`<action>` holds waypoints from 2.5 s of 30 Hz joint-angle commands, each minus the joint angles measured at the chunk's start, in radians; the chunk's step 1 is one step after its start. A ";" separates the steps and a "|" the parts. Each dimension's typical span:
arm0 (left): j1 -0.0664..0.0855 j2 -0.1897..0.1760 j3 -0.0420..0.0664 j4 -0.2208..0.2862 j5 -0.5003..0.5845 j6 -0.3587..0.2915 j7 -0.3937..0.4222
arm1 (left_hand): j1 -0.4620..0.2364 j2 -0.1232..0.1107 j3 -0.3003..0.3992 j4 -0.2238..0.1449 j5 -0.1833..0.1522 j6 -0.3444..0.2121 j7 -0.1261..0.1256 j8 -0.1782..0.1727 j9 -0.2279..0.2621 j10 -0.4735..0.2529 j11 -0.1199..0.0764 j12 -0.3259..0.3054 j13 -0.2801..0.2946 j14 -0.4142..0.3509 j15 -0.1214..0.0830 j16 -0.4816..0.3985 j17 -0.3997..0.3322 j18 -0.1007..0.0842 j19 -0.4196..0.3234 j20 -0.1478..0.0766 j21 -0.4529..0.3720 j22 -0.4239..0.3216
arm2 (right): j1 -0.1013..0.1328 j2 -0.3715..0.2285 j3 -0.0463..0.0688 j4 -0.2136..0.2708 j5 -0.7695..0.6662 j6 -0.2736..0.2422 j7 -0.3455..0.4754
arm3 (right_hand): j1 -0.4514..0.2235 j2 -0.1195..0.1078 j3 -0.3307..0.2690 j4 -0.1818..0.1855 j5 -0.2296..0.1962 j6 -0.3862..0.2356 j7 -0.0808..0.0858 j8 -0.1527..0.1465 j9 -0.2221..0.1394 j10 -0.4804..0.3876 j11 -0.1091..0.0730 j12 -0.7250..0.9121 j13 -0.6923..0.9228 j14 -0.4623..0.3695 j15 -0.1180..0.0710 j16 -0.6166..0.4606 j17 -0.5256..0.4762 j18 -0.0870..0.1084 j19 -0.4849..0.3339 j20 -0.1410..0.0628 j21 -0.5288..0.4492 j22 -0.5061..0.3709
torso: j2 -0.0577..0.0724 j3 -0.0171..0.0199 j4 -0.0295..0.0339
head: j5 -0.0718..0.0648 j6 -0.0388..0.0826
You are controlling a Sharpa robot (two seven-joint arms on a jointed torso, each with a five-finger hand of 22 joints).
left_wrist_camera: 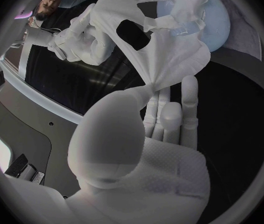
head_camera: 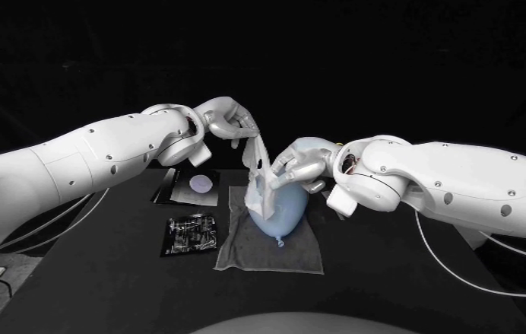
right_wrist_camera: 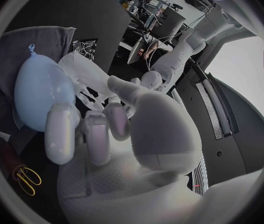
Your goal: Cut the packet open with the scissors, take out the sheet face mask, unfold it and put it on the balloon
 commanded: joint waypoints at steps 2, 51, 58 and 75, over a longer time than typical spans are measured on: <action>0.000 0.017 0.001 -0.021 -0.024 0.014 -0.011 | 0.001 0.007 0.006 -0.001 0.003 0.001 0.003 0.004 0.060 0.002 0.000 -0.007 0.001 0.008 0.001 0.004 0.002 0.010 -0.003 -0.002 -0.001 0.002 | -0.001 -0.014 0.000 -0.004 -0.014 -0.010 -0.012 | 0.002 -0.004 0.001 0.004 0.004 0.000 0.001 0.002 0.001 0.040 -0.011 -0.002 0.077 0.108 -0.005 0.004 0.263 -0.004 0.046 -0.002 -0.003 0.197 | -0.001 -0.0008 -0.0009 | -0.003 -0.005; -0.012 0.166 -0.008 -0.156 -0.077 0.053 0.007 | 0.001 0.006 0.015 -0.008 0.003 -0.008 0.007 0.003 0.073 -0.002 0.002 -0.012 0.002 0.013 0.002 0.008 0.019 0.010 -0.005 -0.001 0.001 0.004 | -0.027 -0.124 0.000 0.034 -0.084 -0.068 -0.117 | 0.006 -0.006 0.000 0.002 0.004 0.001 0.000 0.004 0.002 0.042 -0.012 0.002 0.080 0.108 -0.006 0.004 0.263 -0.005 0.048 -0.003 0.004 0.199 | 0.000 -0.0011 0.0040 | -0.044 -0.031; -0.014 0.184 -0.008 -0.171 -0.111 0.049 0.001 | 0.002 0.006 0.016 -0.009 0.003 -0.009 0.007 0.003 0.074 -0.002 0.002 -0.012 0.002 0.014 0.002 0.008 0.021 0.010 -0.005 -0.001 0.002 0.004 | -0.040 -0.095 0.000 -0.010 -0.049 -0.113 -0.127 | -0.001 -0.010 -0.007 0.009 0.004 -0.004 0.000 0.004 0.003 0.038 -0.012 -0.009 0.074 0.108 -0.008 0.004 0.263 -0.002 0.044 -0.003 -0.013 0.194 | 0.001 -0.0009 0.0035 | -0.043 -0.035; -0.044 0.240 -0.007 -0.231 -0.184 -0.001 -0.008 | 0.002 0.007 0.020 -0.012 0.003 -0.011 0.009 0.003 0.080 -0.004 0.003 -0.013 0.003 0.017 0.003 0.010 0.030 0.010 -0.005 -0.001 0.004 0.006 | -0.061 -0.076 0.000 -0.050 -0.055 -0.112 -0.199 | -0.001 -0.010 -0.009 0.011 0.004 -0.007 0.000 0.003 0.003 0.036 -0.012 -0.015 0.070 0.108 -0.008 0.004 0.263 0.000 0.042 -0.004 -0.023 0.192 | 0.000 0.0003 0.0007 | -0.053 -0.050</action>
